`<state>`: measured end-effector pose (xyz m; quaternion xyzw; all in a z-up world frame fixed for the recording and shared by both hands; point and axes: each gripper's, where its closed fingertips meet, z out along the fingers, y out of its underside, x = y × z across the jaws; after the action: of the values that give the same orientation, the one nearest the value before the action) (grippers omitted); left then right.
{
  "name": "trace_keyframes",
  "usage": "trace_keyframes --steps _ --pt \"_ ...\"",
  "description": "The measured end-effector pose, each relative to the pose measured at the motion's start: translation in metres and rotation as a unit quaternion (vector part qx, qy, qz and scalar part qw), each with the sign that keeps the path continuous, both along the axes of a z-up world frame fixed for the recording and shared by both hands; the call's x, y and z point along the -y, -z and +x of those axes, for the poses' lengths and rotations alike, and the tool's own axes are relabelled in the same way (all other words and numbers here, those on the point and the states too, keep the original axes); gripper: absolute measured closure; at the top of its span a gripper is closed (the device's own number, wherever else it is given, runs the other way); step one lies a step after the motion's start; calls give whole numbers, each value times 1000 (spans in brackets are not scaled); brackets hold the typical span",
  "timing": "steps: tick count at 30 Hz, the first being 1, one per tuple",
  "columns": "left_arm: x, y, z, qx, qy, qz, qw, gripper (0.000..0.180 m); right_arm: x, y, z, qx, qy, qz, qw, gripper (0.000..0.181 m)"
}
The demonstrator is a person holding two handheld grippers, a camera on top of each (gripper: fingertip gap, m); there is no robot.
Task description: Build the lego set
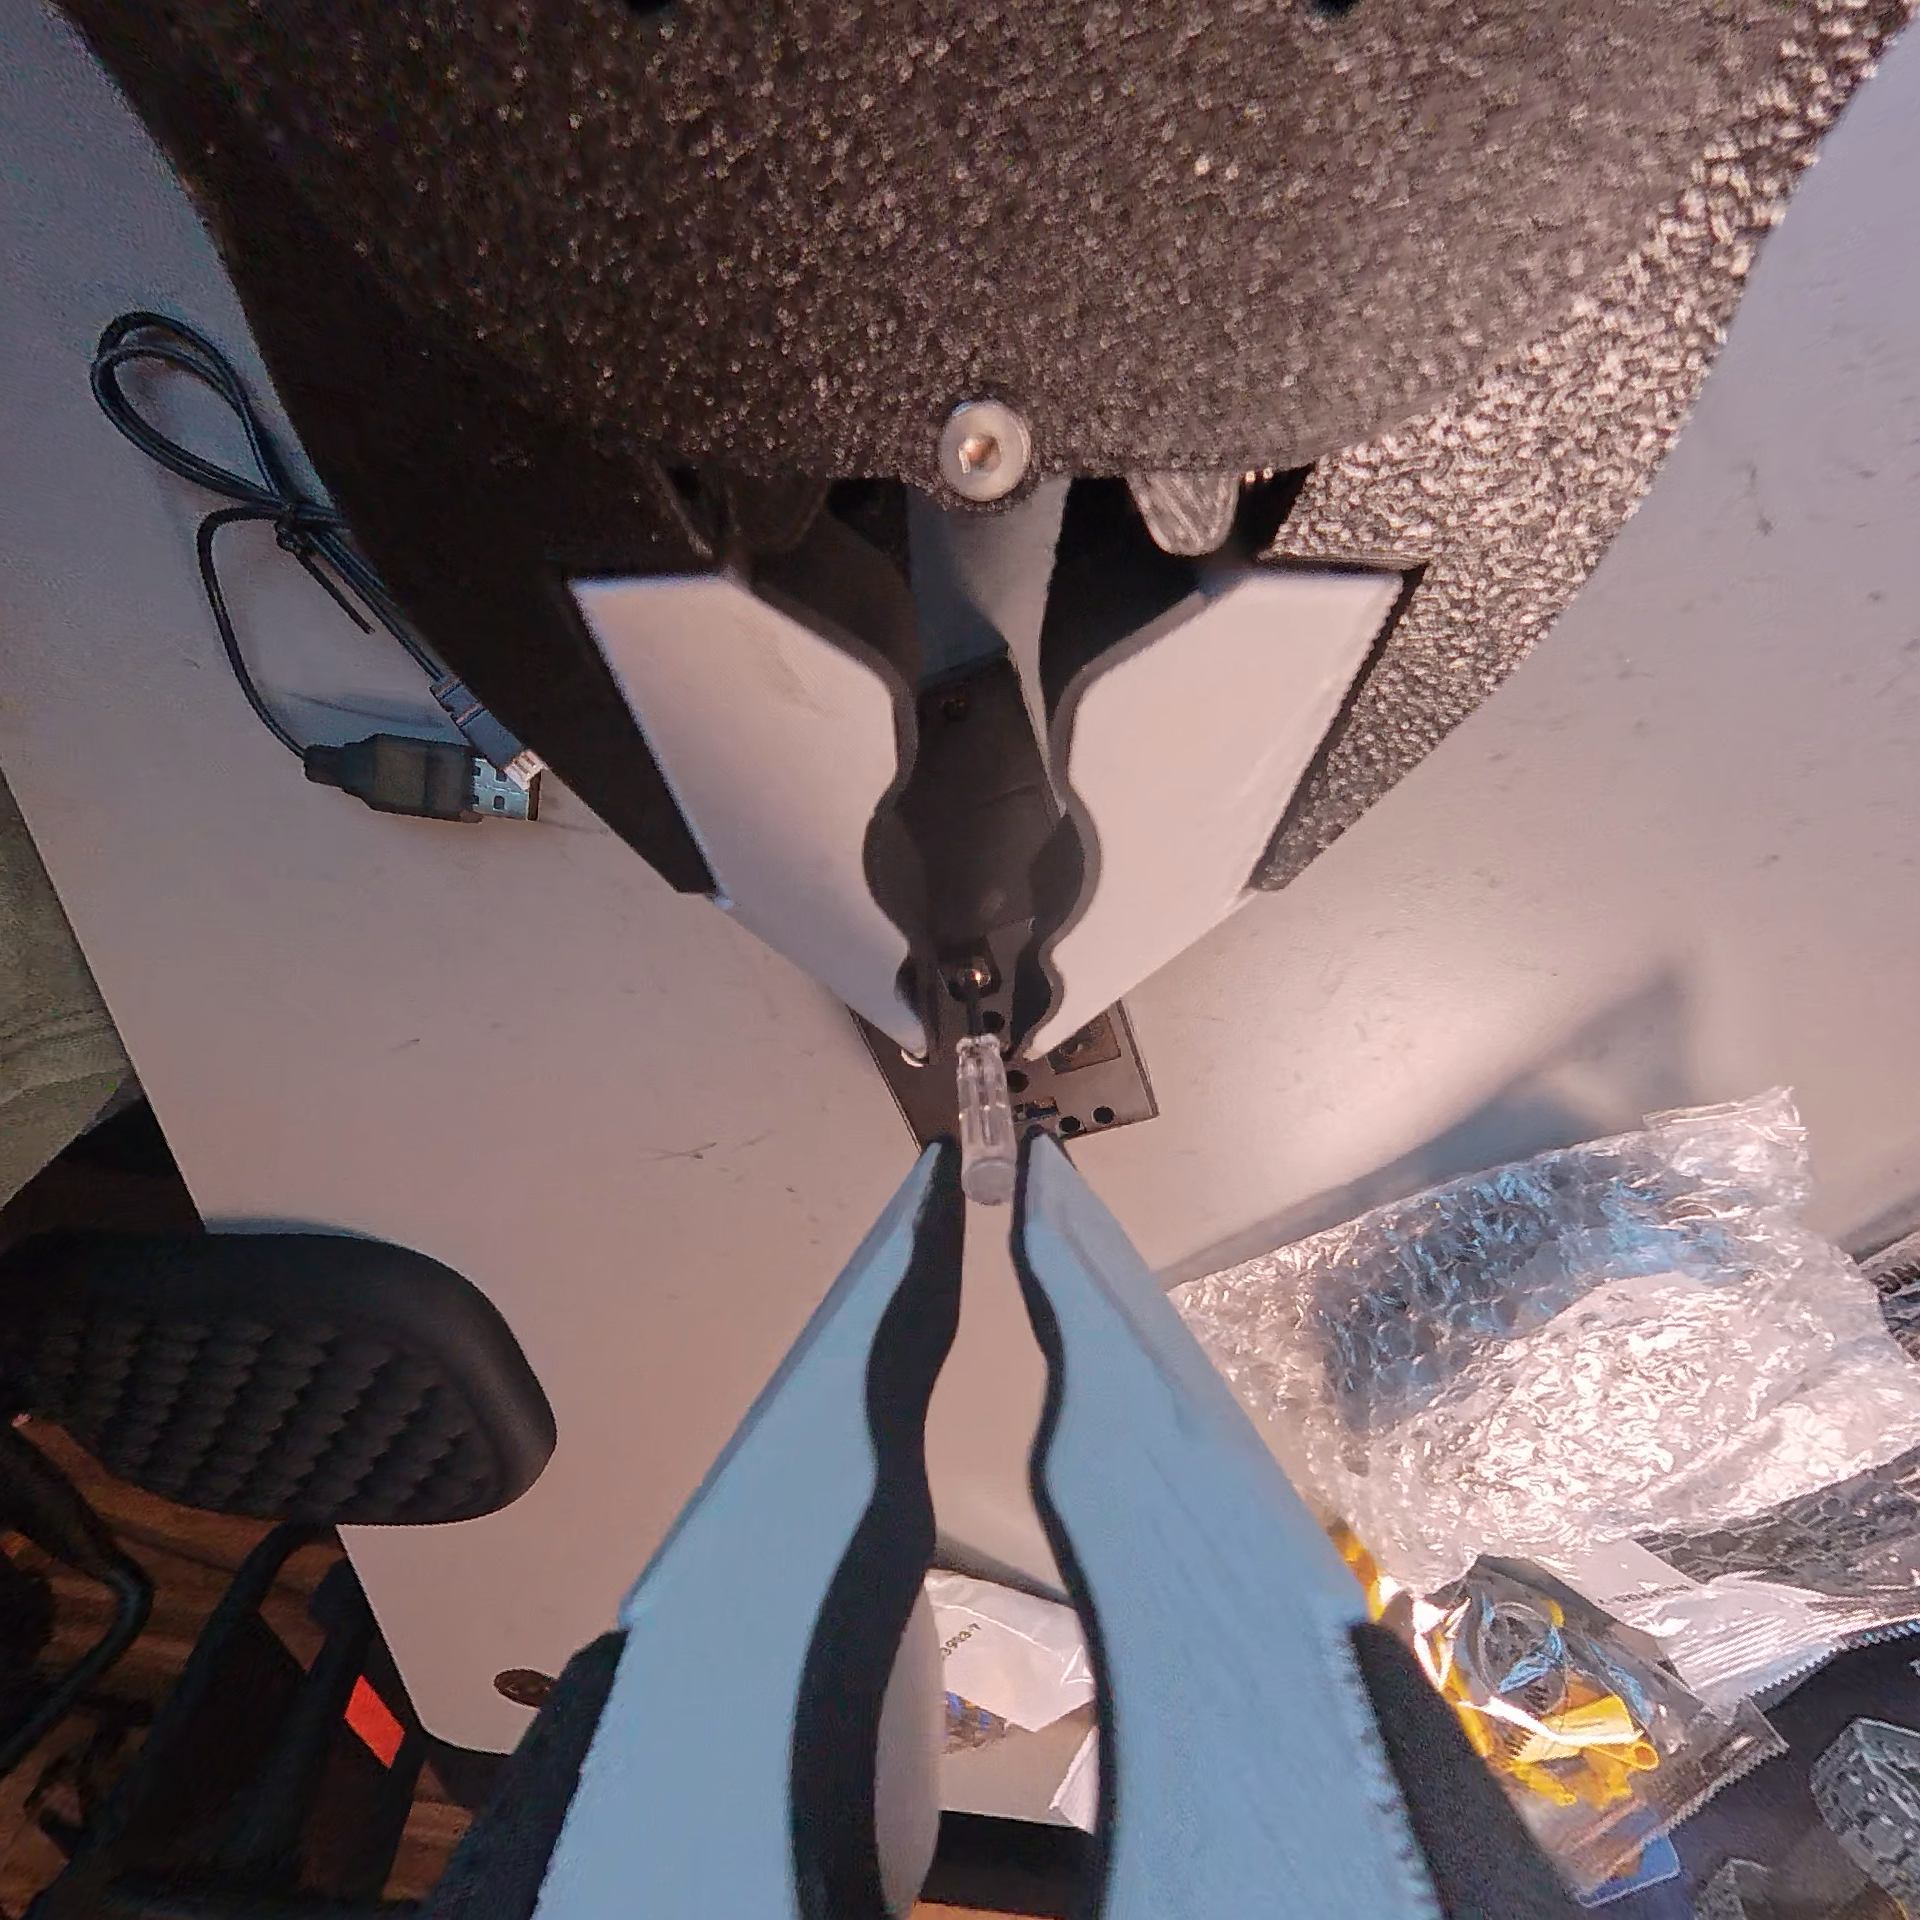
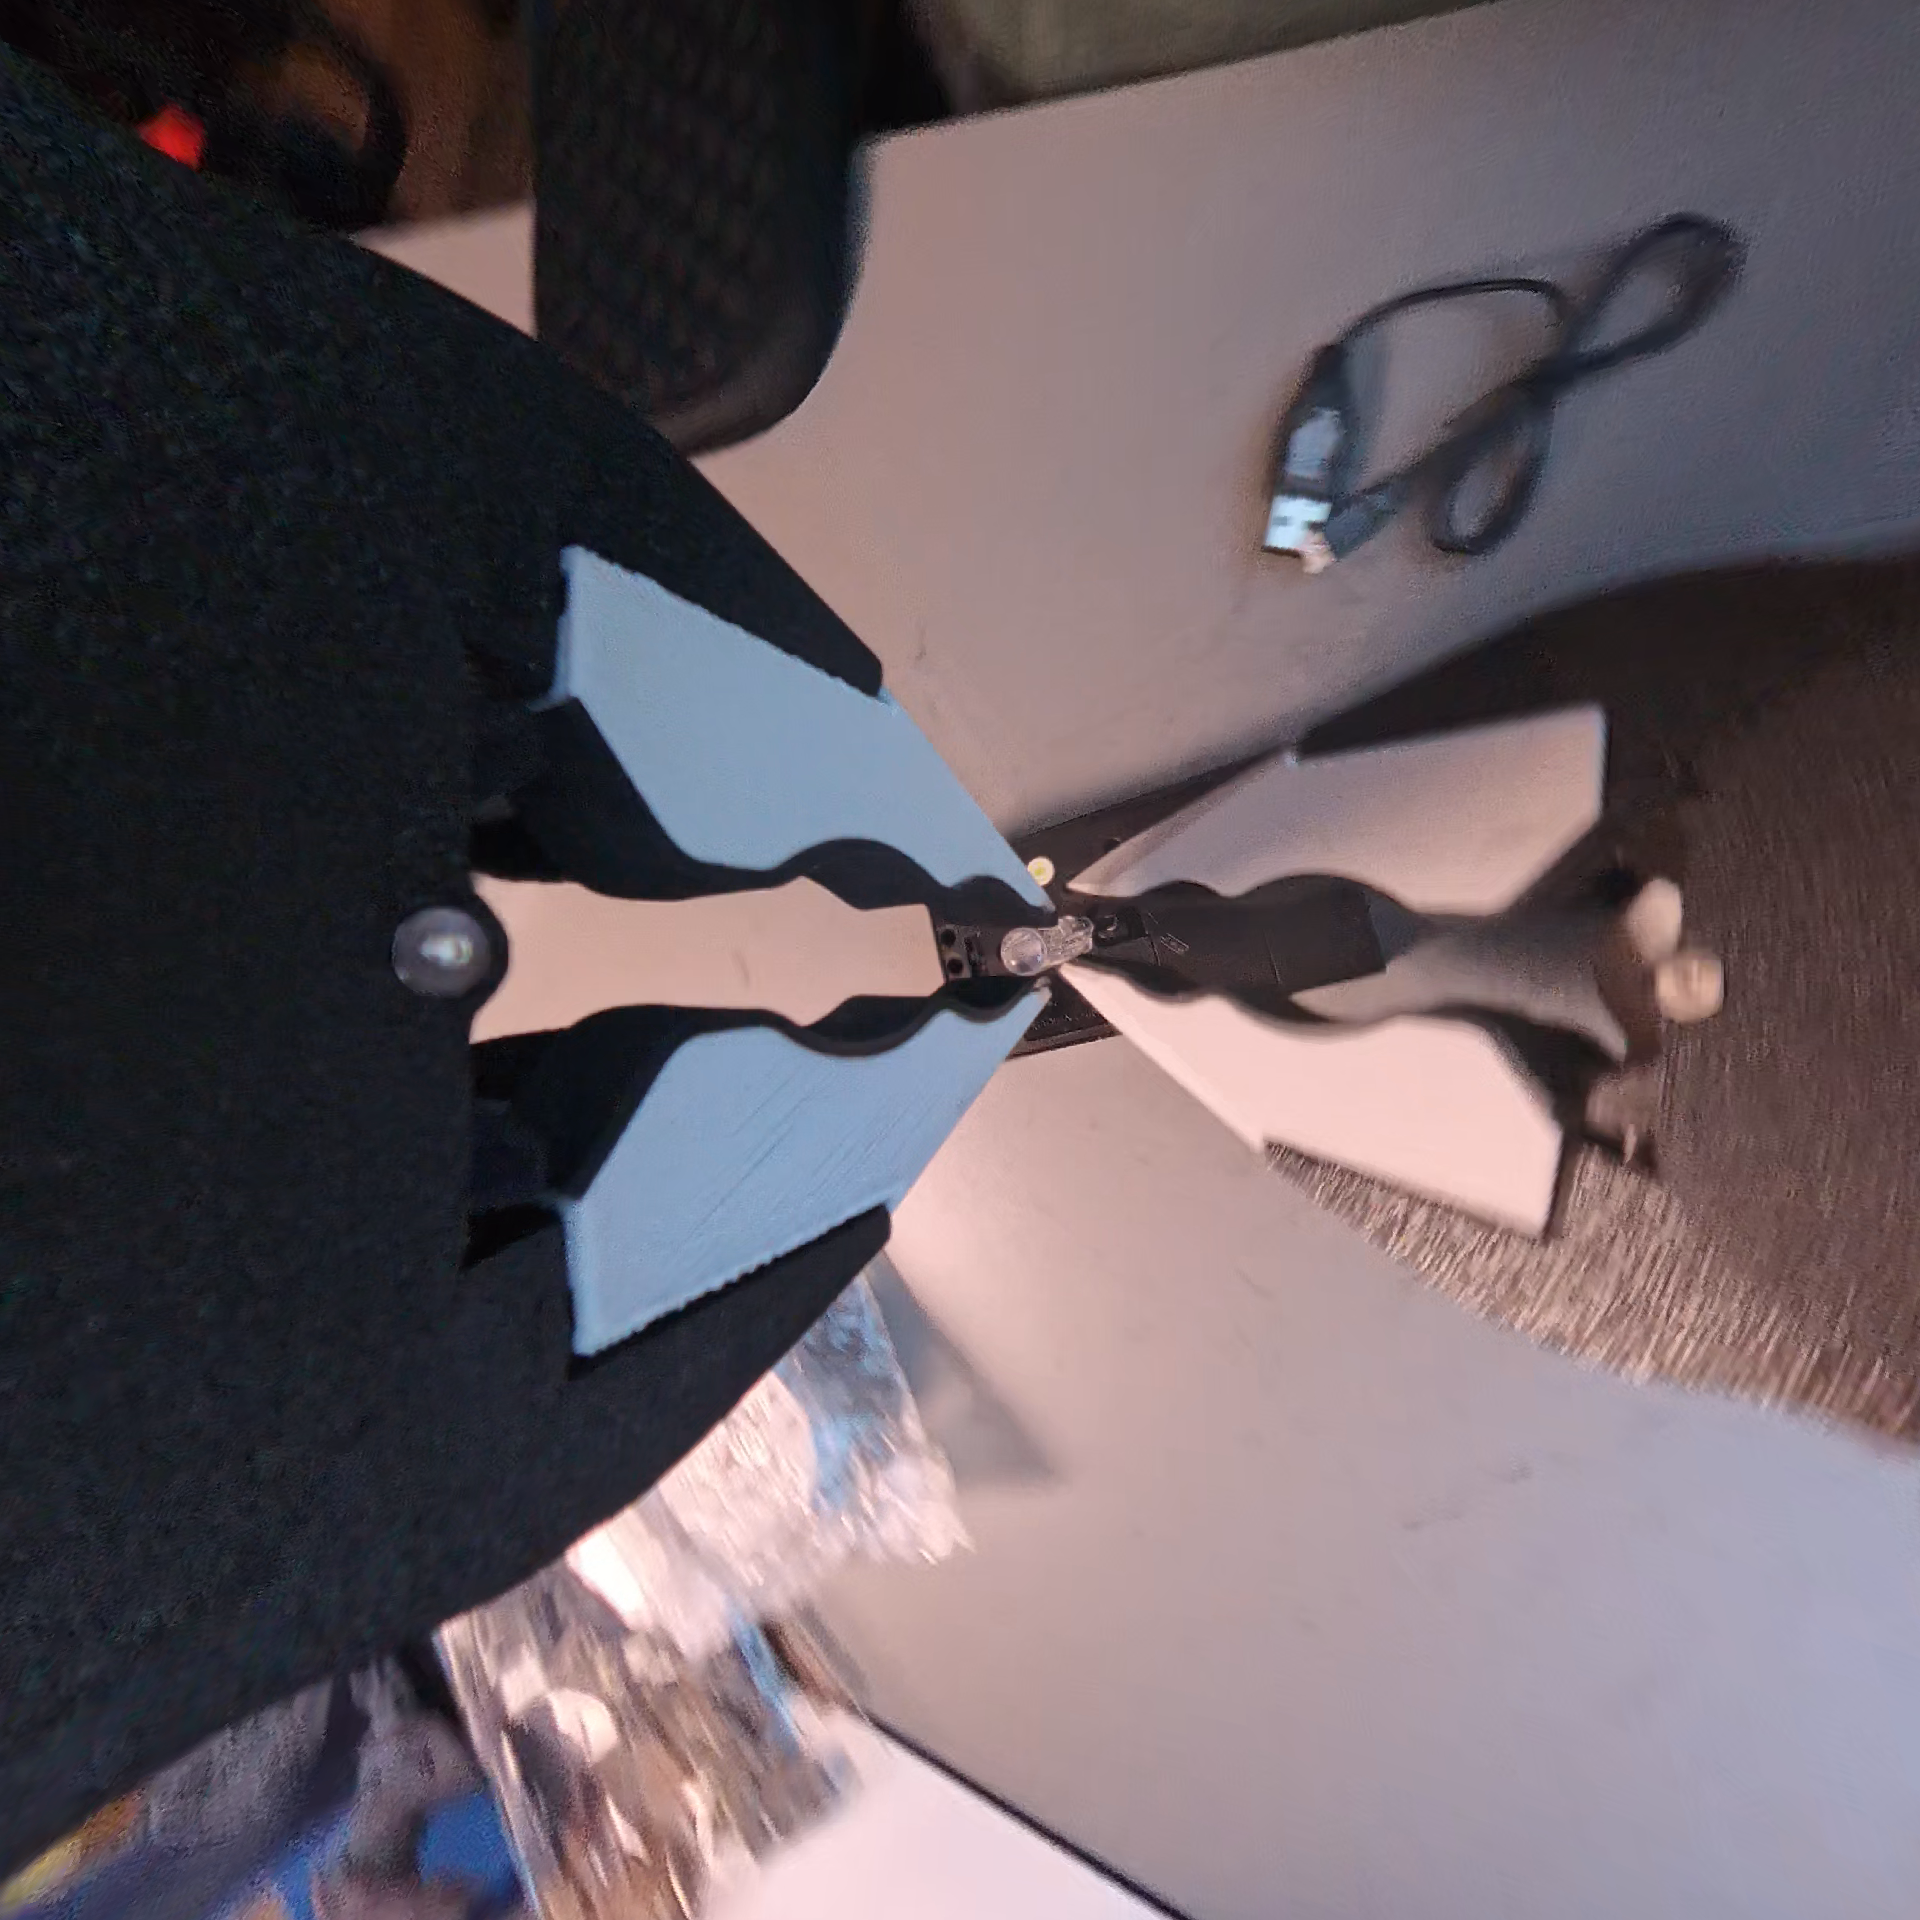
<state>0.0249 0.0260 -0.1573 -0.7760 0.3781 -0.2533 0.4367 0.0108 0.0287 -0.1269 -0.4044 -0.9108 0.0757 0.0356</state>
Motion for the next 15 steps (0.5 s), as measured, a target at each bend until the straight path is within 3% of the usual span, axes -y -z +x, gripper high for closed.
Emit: trace_keyframes --steps 2,7,9,12,15 --pt "1 -1 1 3 5 2 1000 166 4 0 1 -20 -121 28 992 174" --pt "-1 -2 3 1 4 10 1000 171 5 0 0 -41 -294 104 949 173" --pt "-3 -1 2 1 -5 7 1000 172 -2 -1 -2 -38 -253 119 959 172" --pt "-4 -1 1 1 -11 5 1000 172 -5 -4 0 -10 -51 54 997 145" --pt "-4 -1 1 0 -15 6 1000 172 -1 -7 -1 -1 112 -30 993 148"
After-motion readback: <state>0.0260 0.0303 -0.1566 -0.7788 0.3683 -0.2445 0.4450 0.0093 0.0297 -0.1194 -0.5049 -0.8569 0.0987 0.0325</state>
